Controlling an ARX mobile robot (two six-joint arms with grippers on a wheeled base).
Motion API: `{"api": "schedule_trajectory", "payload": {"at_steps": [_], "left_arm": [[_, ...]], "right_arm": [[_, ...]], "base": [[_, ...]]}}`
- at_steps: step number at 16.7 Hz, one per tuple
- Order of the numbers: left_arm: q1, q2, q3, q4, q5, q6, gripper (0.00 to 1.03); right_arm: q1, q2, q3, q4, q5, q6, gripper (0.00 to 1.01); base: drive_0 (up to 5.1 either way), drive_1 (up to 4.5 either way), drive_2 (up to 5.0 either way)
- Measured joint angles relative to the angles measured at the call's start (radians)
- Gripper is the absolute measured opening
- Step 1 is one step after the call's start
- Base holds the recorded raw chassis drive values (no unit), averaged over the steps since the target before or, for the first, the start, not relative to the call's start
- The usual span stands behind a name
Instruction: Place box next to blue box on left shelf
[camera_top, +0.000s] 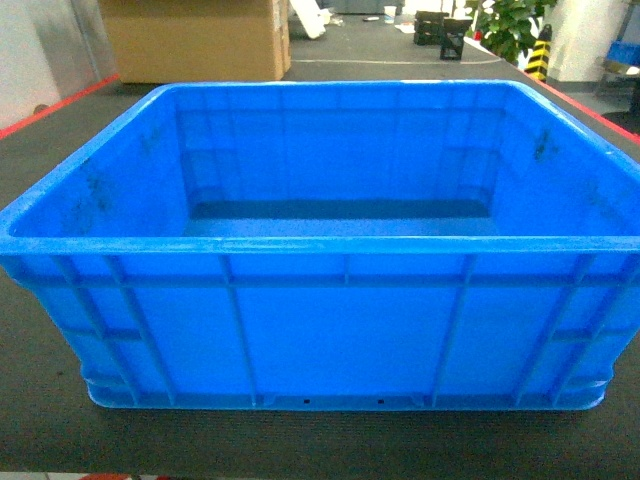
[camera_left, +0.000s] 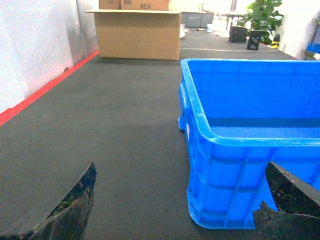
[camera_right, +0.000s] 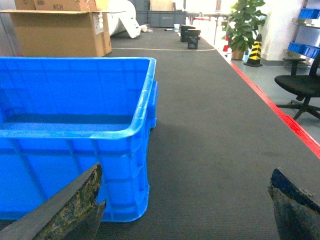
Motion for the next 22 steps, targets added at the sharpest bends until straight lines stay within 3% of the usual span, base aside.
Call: {"api": "schedule_trajectory", "payload": {"at_steps": [16, 17, 18, 19, 20, 22], "left_arm": [[0.000, 0.000, 0.000, 0.000, 0.000, 0.000, 0.98], [-0.027, 0.006, 0.001, -0.021, -0.075, 0.010, 0.98], [-0.085, 0.052, 0.001, 0.004, -0.194, 0.016, 0.98], [-0.084, 0.113, 0.001, 0.075, -0.218, 0.020, 0.98], [-0.060, 0.193, 0.007, 0.162, -0.214, 0.021, 0.98], [-0.010, 0.503, 0.108, 0.440, -0.140, 0.026, 0.98]], "right_arm": [[0.000, 0.000, 0.000, 0.000, 0.000, 0.000, 0.98], [0.031, 0.015, 0.014, -0.066, 0.079, -0.013, 0.98], [0.096, 0.084, 0.023, -0.068, 0.194, -0.018, 0.98], [0.127, 0.137, 0.029, -0.030, 0.233, -0.010, 0.98], [0.131, 0.219, 0.057, 0.042, 0.235, 0.010, 0.98], [0.109, 0.498, 0.185, 0.289, 0.180, 0.024, 0.98]], "base": [[0.0, 0.00, 0.0], [0.0, 0.00, 0.0], [0.0, 0.00, 0.0], [0.0, 0.00, 0.0], [0.0, 0.00, 0.0], [0.0, 0.00, 0.0]]}}
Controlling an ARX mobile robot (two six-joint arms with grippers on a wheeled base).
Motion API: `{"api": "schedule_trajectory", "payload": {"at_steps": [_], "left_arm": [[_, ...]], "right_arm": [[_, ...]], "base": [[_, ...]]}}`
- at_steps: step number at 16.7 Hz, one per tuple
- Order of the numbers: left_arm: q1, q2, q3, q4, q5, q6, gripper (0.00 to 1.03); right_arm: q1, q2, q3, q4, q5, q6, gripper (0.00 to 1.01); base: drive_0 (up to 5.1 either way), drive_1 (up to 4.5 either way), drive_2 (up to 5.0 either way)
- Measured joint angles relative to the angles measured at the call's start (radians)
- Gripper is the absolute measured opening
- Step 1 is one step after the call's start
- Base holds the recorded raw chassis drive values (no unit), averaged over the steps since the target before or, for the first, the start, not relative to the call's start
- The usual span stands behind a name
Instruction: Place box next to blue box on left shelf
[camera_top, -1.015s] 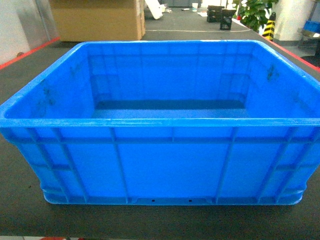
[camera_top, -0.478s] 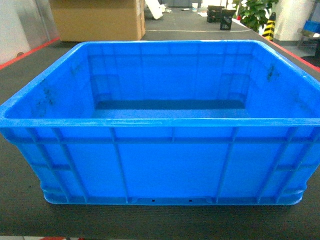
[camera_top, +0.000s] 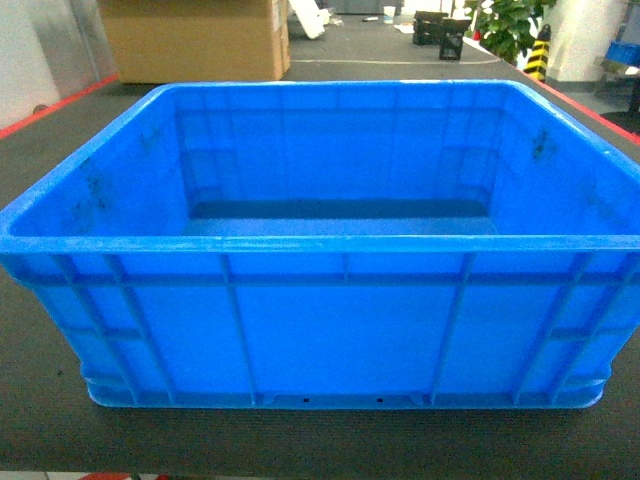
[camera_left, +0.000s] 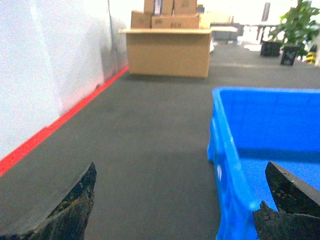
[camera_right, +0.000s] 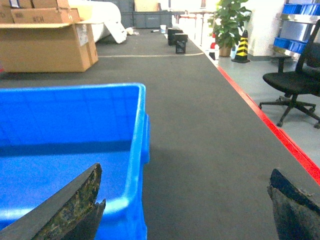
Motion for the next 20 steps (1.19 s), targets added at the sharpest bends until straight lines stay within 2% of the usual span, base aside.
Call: {"api": "schedule_trajectory", "payload": {"at_steps": [1, 2, 4, 5, 7, 8, 9, 10, 11, 19, 20], "left_arm": [[0.000, 0.191, 0.104, 0.154, 0.029, 0.000, 0.98], [-0.021, 0.357, 0.208, 0.238, 0.040, 0.003, 0.98], [-0.063, 0.654, 0.409, 0.172, 0.036, -0.013, 0.98], [-0.074, 0.793, 0.511, 0.097, 0.028, -0.034, 0.98], [-0.080, 0.982, 0.687, -0.009, 0.014, -0.045, 0.98], [-0.089, 1.040, 0.720, -0.106, 0.040, -0.066, 0.98], [-0.100, 1.072, 0.727, -0.191, 0.068, -0.104, 0.98], [-0.109, 1.089, 0.751, -0.269, 0.064, -0.128, 0.98], [-0.113, 1.096, 0.778, -0.312, 0.061, -0.131, 0.98], [-0.125, 1.135, 0.822, -0.395, 0.039, -0.123, 0.98], [-0.125, 1.138, 0.826, -0.393, 0.039, -0.119, 0.97]], "right_arm": [[-0.018, 0.161, 0.094, 0.077, -0.032, 0.022, 0.98], [-0.023, 0.321, 0.205, 0.094, -0.051, 0.054, 0.98], [-0.011, 0.639, 0.446, 0.024, -0.108, 0.089, 0.98], [-0.005, 0.767, 0.552, -0.021, -0.114, 0.105, 0.98], [0.010, 0.985, 0.745, -0.119, -0.124, 0.107, 0.98], [0.015, 1.060, 0.787, -0.156, -0.117, 0.100, 0.98], [0.015, 1.103, 0.788, -0.167, -0.109, 0.091, 0.98], [0.008, 1.138, 0.793, -0.195, -0.116, 0.088, 0.98], [0.008, 1.162, 0.797, -0.221, -0.135, 0.088, 0.98], [0.010, 1.203, 0.812, -0.254, -0.140, 0.086, 0.97], [0.010, 1.203, 0.813, -0.253, -0.139, 0.085, 0.87]], "base": [[0.0, 0.00, 0.0], [0.0, 0.00, 0.0], [0.0, 0.00, 0.0], [0.0, 0.00, 0.0], [0.0, 0.00, 0.0], [0.0, 0.00, 0.0], [0.0, 0.00, 0.0], [0.0, 0.00, 0.0], [0.0, 0.00, 0.0], [0.0, 0.00, 0.0], [0.0, 0.00, 0.0]]}}
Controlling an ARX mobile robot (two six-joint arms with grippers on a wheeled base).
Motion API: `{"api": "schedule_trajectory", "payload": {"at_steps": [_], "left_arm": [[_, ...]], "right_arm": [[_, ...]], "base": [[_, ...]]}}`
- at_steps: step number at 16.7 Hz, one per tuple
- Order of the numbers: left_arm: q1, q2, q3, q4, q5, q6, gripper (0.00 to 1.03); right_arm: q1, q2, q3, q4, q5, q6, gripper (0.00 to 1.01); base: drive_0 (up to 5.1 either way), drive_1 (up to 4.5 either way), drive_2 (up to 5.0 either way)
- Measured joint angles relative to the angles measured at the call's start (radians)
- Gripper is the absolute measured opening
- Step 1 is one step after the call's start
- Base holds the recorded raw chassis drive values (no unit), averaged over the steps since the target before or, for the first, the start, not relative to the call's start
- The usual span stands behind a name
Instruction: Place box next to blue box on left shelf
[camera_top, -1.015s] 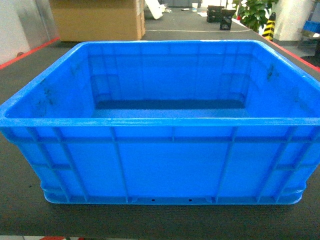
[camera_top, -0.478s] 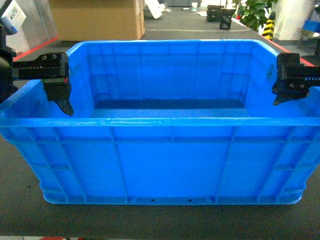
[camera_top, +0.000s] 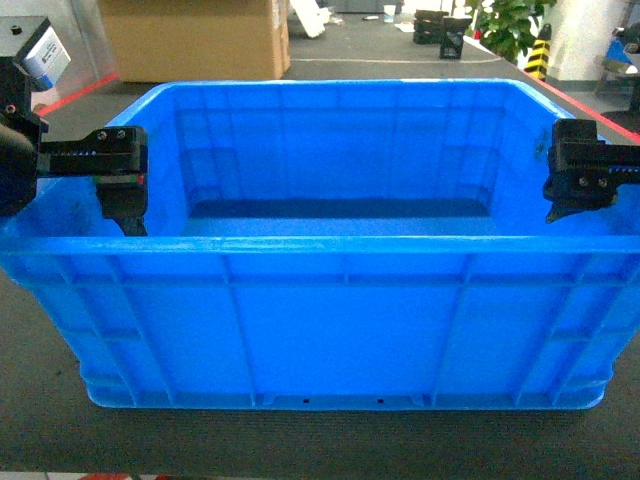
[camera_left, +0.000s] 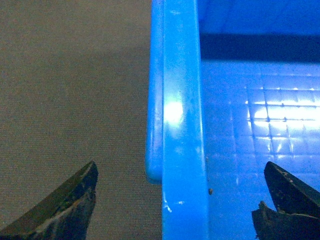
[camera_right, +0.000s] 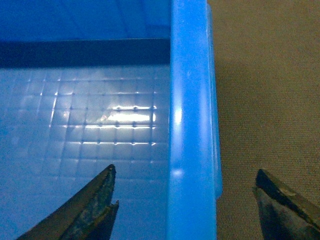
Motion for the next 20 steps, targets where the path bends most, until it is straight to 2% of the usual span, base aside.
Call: {"api": "schedule_trajectory", "payload": {"at_steps": [2, 6, 7, 8, 11, 13, 18, 20], "left_arm": [[0.000, 0.005, 0.008, -0.022, 0.001, 0.014, 0.76], [0.000, 0.006, 0.009, -0.016, -0.003, 0.014, 0.36], [0.000, 0.007, 0.009, -0.006, -0.004, 0.010, 0.25], [-0.002, 0.006, 0.006, 0.003, -0.014, -0.008, 0.20], [-0.009, 0.002, -0.007, 0.037, -0.035, -0.038, 0.16], [-0.009, -0.005, -0.015, 0.080, -0.042, -0.040, 0.16], [-0.022, -0.137, -0.018, 0.263, -0.080, -0.030, 0.15], [-0.029, -0.163, -0.033, 0.304, -0.091, -0.026, 0.15]], "right_arm": [[0.002, 0.000, 0.001, 0.009, 0.006, -0.002, 0.65], [0.005, 0.000, 0.001, 0.015, 0.020, -0.011, 0.25], [0.007, 0.000, 0.001, 0.018, 0.027, -0.006, 0.21], [0.008, 0.000, 0.001, 0.023, 0.030, 0.000, 0.21], [0.020, -0.002, 0.001, 0.053, 0.035, 0.006, 0.21], [0.034, -0.022, -0.013, 0.090, 0.045, 0.008, 0.21], [0.059, -0.159, -0.042, 0.268, 0.108, 0.003, 0.20], [0.060, -0.177, -0.055, 0.304, 0.113, 0.002, 0.20]], "base": [[0.0, 0.00, 0.0], [0.0, 0.00, 0.0], [0.0, 0.00, 0.0], [0.0, 0.00, 0.0], [0.0, 0.00, 0.0], [0.0, 0.00, 0.0], [0.0, 0.00, 0.0], [0.0, 0.00, 0.0]]}}
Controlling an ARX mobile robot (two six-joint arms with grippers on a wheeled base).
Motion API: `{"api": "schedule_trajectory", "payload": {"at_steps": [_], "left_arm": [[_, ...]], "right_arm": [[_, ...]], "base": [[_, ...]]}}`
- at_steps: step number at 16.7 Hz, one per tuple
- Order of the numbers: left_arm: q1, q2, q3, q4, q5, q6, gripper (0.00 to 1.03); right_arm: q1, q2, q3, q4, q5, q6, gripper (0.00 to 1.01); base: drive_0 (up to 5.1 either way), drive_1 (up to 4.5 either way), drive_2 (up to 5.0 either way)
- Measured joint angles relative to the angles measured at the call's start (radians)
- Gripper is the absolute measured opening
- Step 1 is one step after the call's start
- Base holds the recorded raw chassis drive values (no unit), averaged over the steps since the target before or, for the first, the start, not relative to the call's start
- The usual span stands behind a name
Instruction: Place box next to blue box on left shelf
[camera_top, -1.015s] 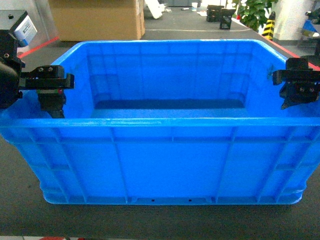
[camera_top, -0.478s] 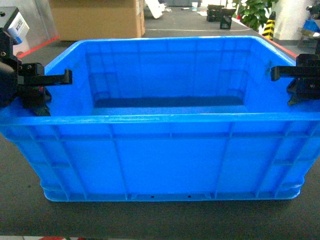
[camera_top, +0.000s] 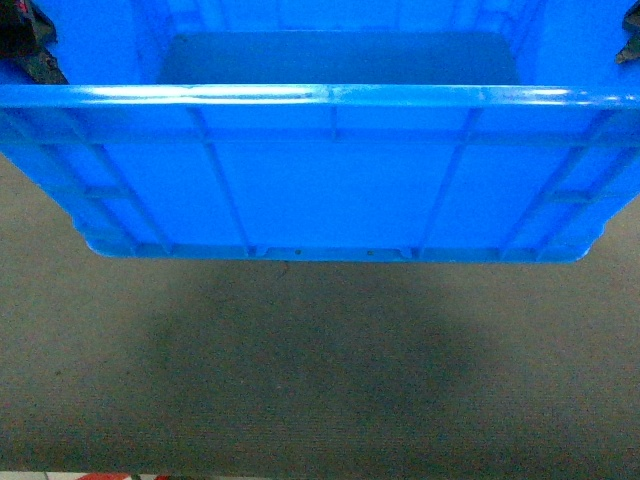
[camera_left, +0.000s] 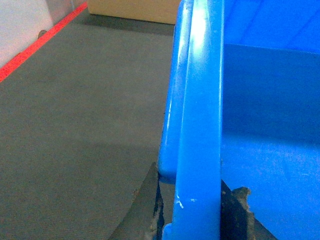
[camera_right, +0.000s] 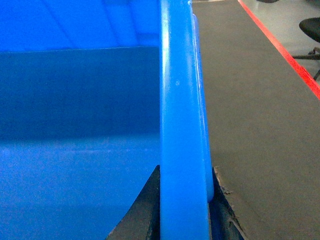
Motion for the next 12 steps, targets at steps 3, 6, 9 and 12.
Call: {"api": "schedule_trajectory", "payload": {"at_steps": [3, 6, 9, 12], "left_arm": [[-0.003, -0.003, -0.039, 0.015, -0.002, 0.003, 0.15], [-0.005, -0.022, -0.044, 0.031, 0.006, 0.003, 0.14], [-0.012, -0.049, -0.045, 0.040, 0.060, 0.003, 0.09], [-0.013, -0.051, -0.046, 0.042, 0.060, 0.003, 0.09]], "right_arm": [[0.000, 0.000, -0.034, 0.010, -0.001, 0.006, 0.20], [-0.002, -0.007, -0.048, 0.018, -0.003, 0.018, 0.20], [-0.016, -0.029, -0.076, 0.050, -0.003, 0.022, 0.20], [-0.016, -0.029, -0.076, 0.054, -0.003, 0.021, 0.20]], "base": [[0.0, 0.00, 0.0], [0.0, 0.00, 0.0], [0.0, 0.00, 0.0], [0.0, 0.00, 0.0]]}}
